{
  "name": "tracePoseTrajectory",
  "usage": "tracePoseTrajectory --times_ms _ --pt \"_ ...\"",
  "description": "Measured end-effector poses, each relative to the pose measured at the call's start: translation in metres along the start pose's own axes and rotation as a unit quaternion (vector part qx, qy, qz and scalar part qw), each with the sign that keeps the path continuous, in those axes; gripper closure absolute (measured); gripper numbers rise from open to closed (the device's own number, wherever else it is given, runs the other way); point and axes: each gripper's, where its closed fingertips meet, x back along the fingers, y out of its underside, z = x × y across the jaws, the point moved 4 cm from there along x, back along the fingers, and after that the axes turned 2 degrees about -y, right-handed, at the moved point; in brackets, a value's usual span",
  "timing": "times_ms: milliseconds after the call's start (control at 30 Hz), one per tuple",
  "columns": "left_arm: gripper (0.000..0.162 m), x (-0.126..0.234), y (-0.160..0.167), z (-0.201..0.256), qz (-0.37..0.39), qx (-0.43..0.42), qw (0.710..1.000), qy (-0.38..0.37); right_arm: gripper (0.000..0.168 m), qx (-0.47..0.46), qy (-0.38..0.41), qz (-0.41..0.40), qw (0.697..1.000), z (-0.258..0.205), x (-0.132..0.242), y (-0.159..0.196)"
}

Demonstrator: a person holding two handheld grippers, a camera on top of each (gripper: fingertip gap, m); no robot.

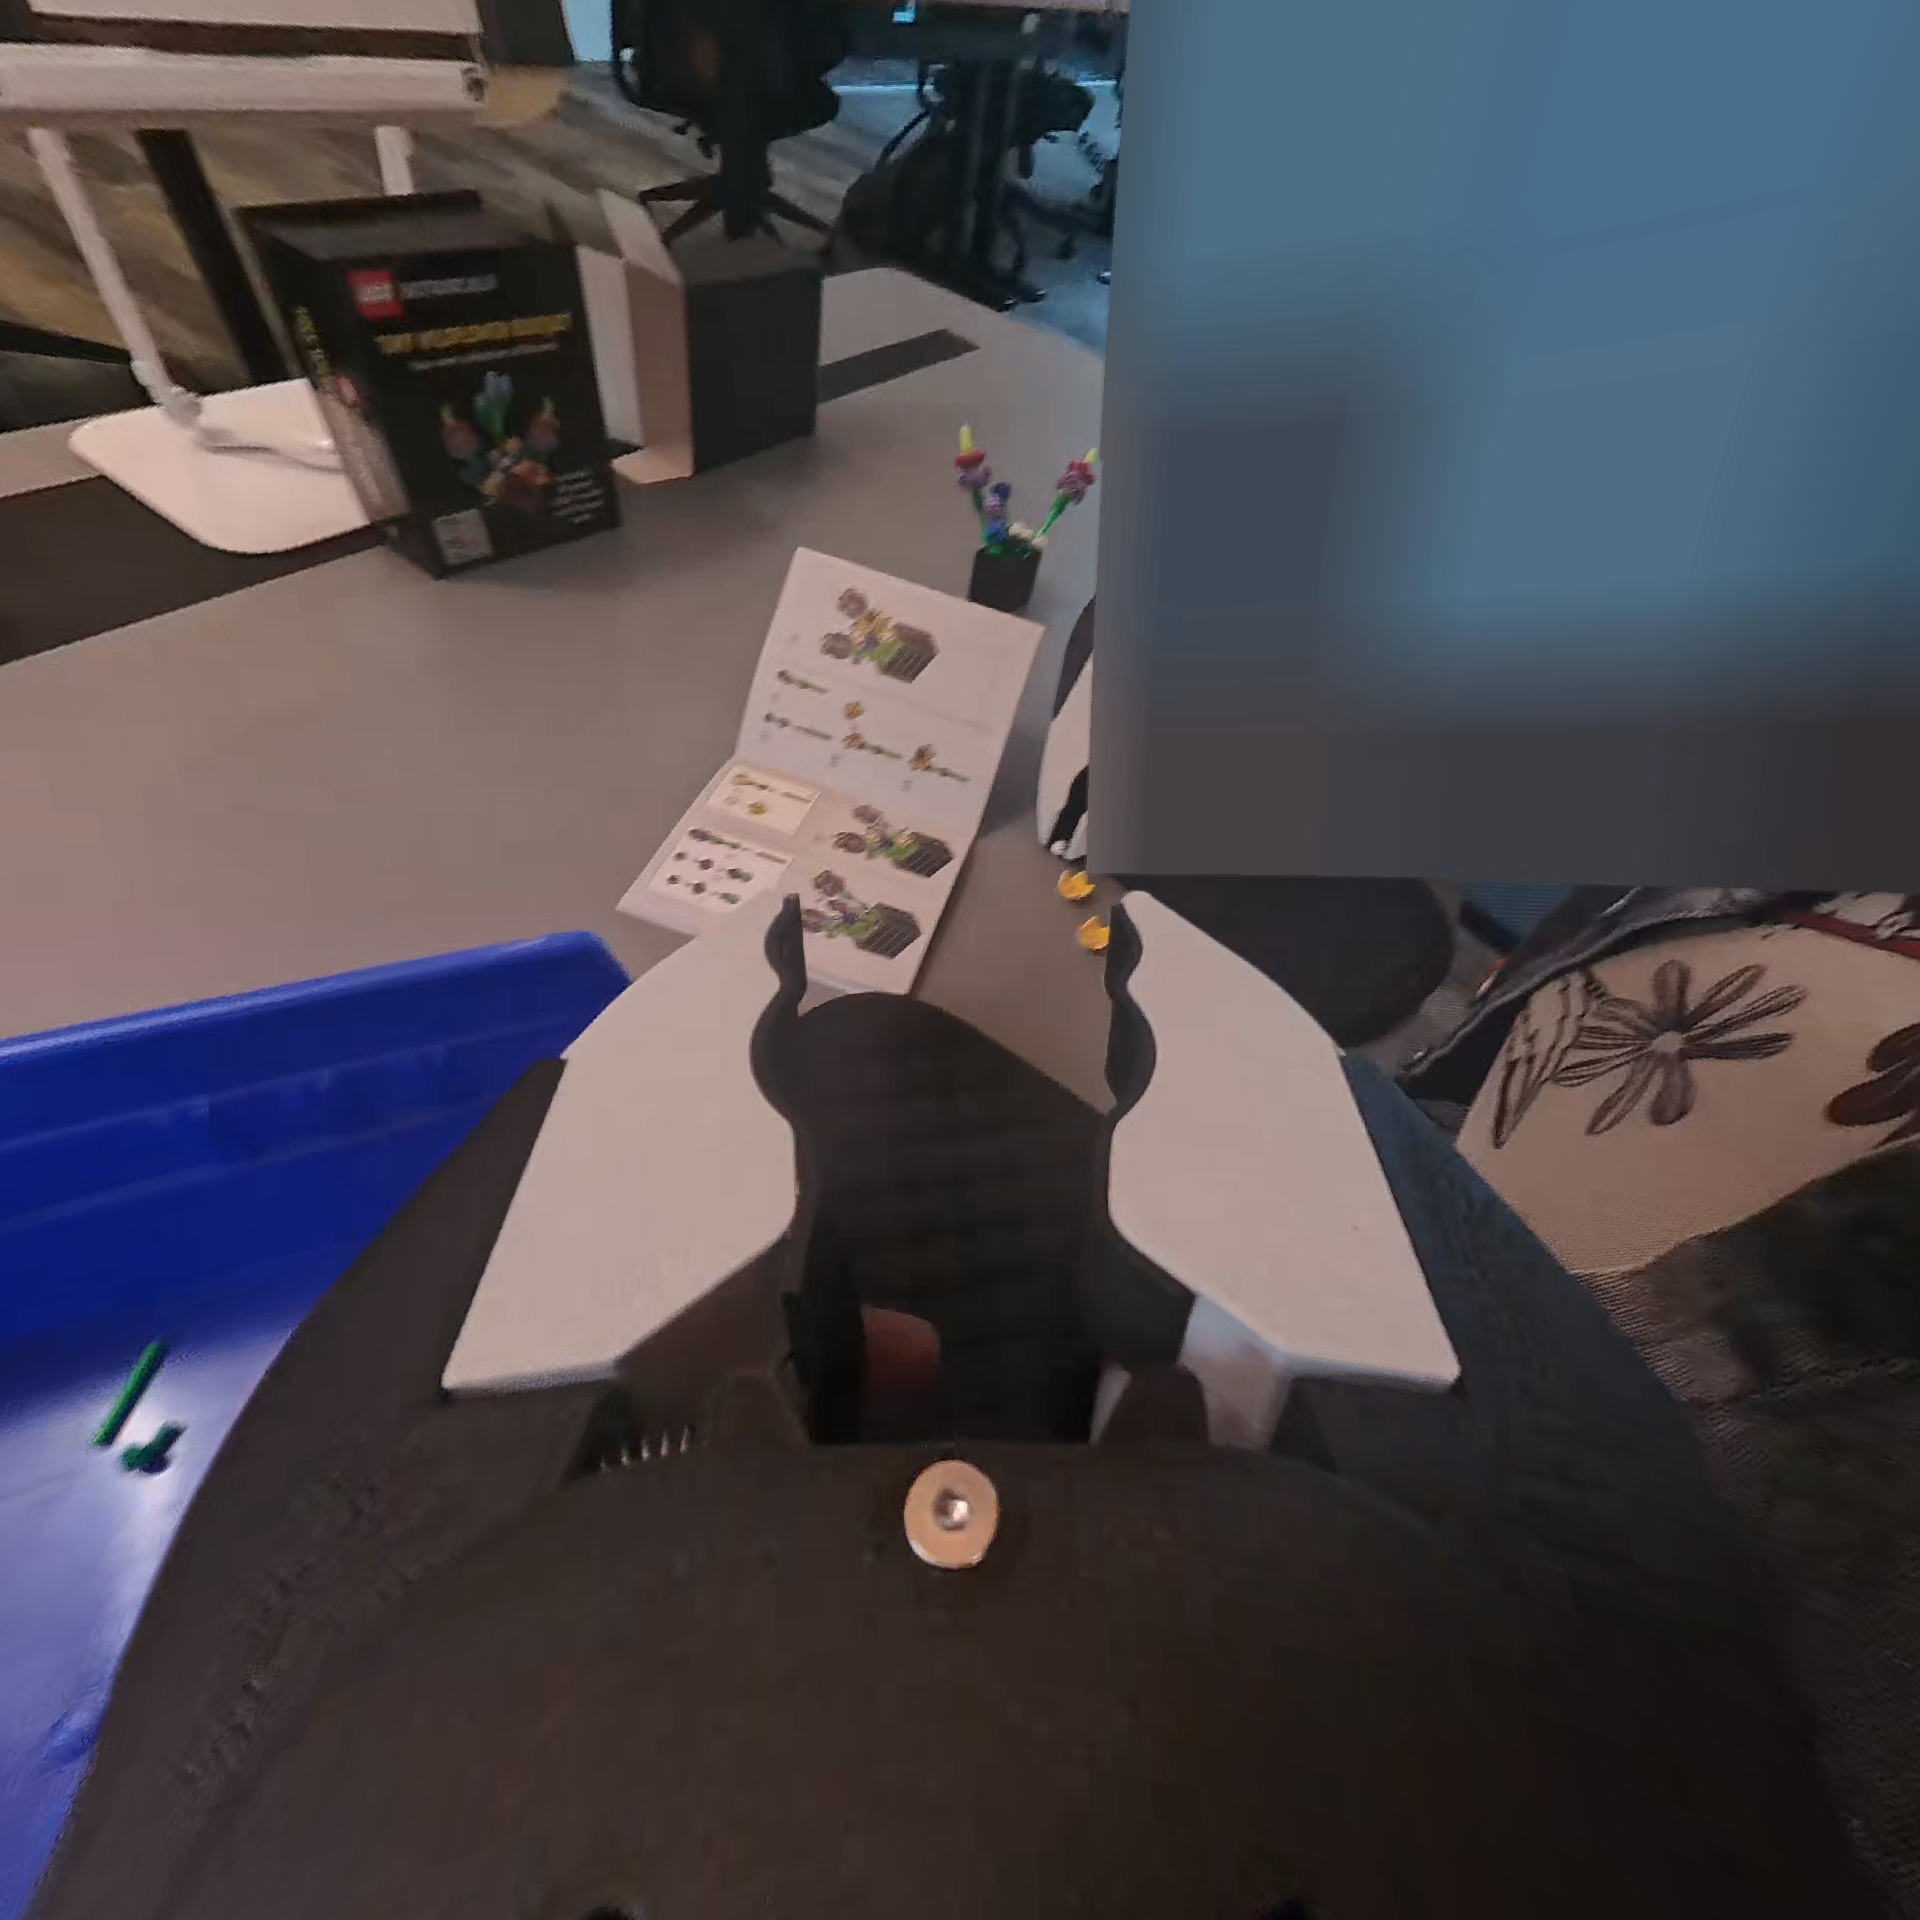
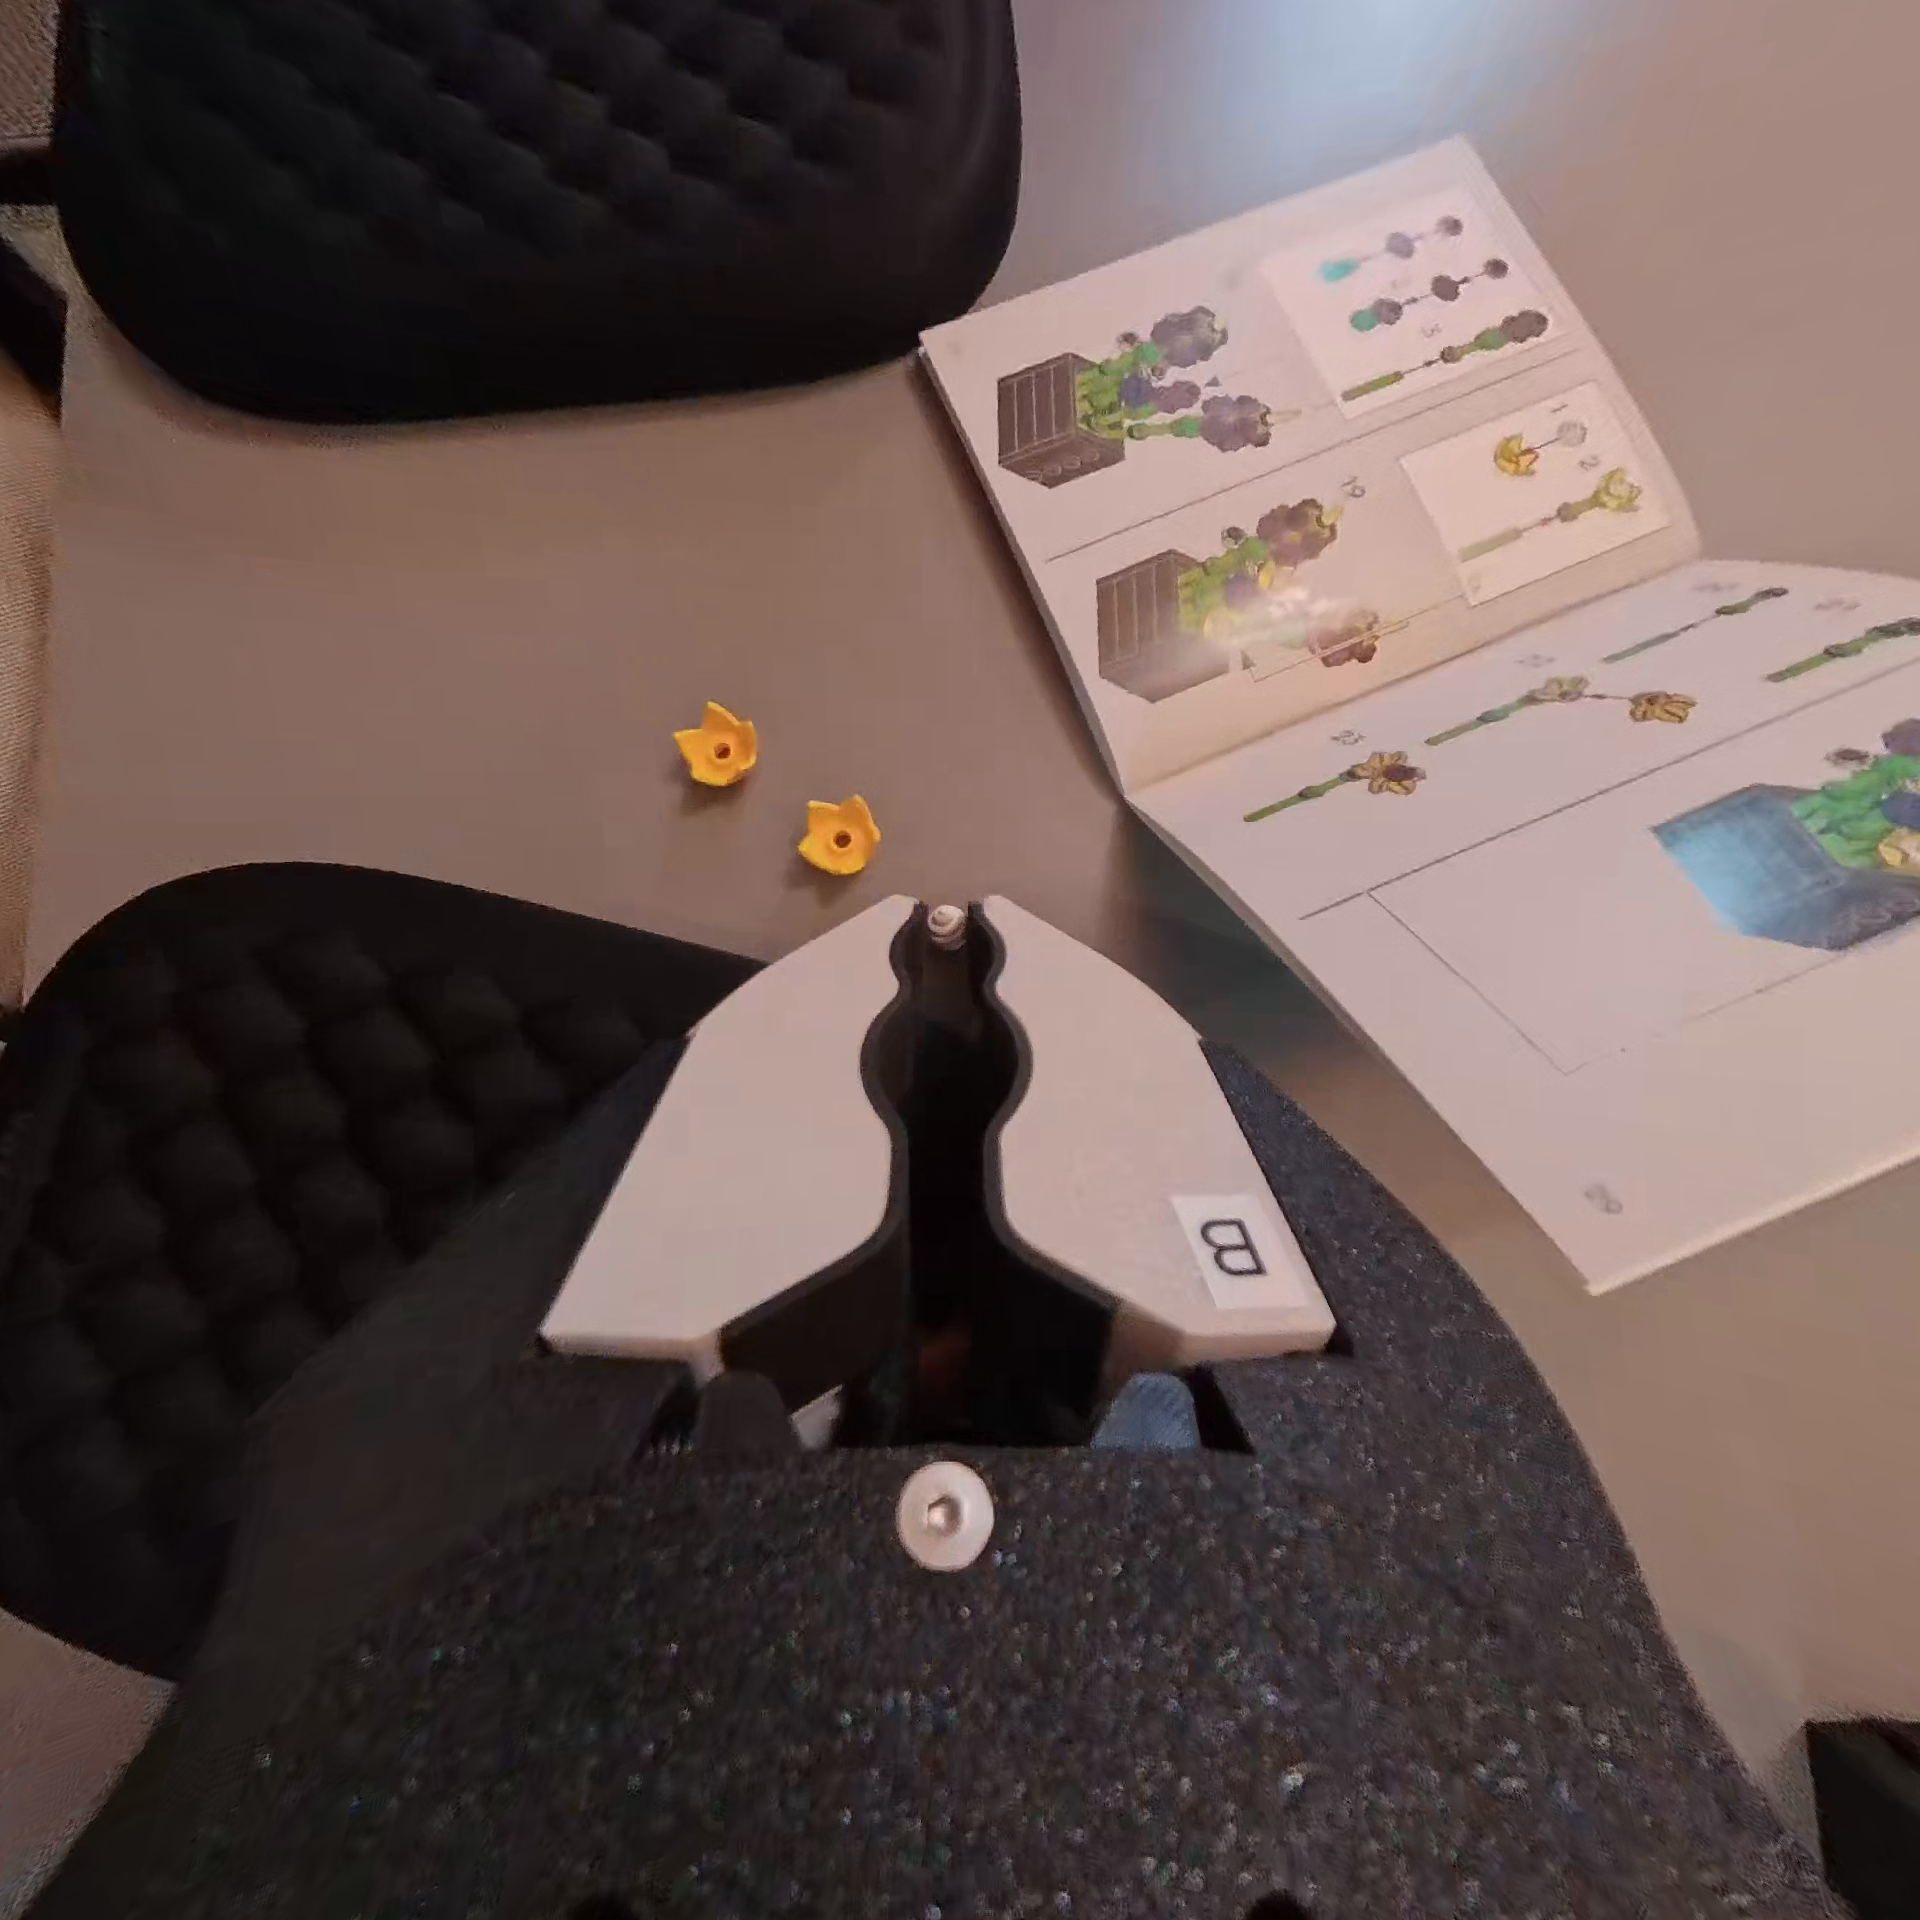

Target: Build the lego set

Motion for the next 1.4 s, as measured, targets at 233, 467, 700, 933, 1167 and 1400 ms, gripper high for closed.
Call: tracePoseTrajectory --times_ms 233,467,700,933,1167,1400 --pt "0.107 0.008 0.003 -0.009 0.002 -0.005 1.000 -0.013 0.157 -0.005 -0.004 0.006 1.000 0.001 0.000 0.001" --pt "0.107 0.014 0.006 -0.023 -0.024 -0.024 0.999 -0.027 0.154 -0.011 -0.001 0.007 1.000 0.001 0.000 0.001" --pt "0.110 0.033 0.028 -0.065 -0.120 -0.155 0.976 -0.094 0.147 -0.027 0.052 0.059 0.997 0.003 0.009 -0.003" --pt "0.127 0.037 0.066 -0.093 -0.246 -0.241 0.938 0.026 0.143 -0.030 0.105 0.137 0.985 0.002 0.022 -0.007" --pt "0.136 0.023 0.083 -0.096 -0.270 -0.305 0.891 0.201 0.143 -0.035 0.106 0.144 0.983 0.001 0.023 -0.004" --pt "0.134 0.014 0.097 -0.096 -0.273 -0.354 0.847 0.287 0.143 -0.050 0.092 0.155 0.982 0.001 0.025 -0.004"
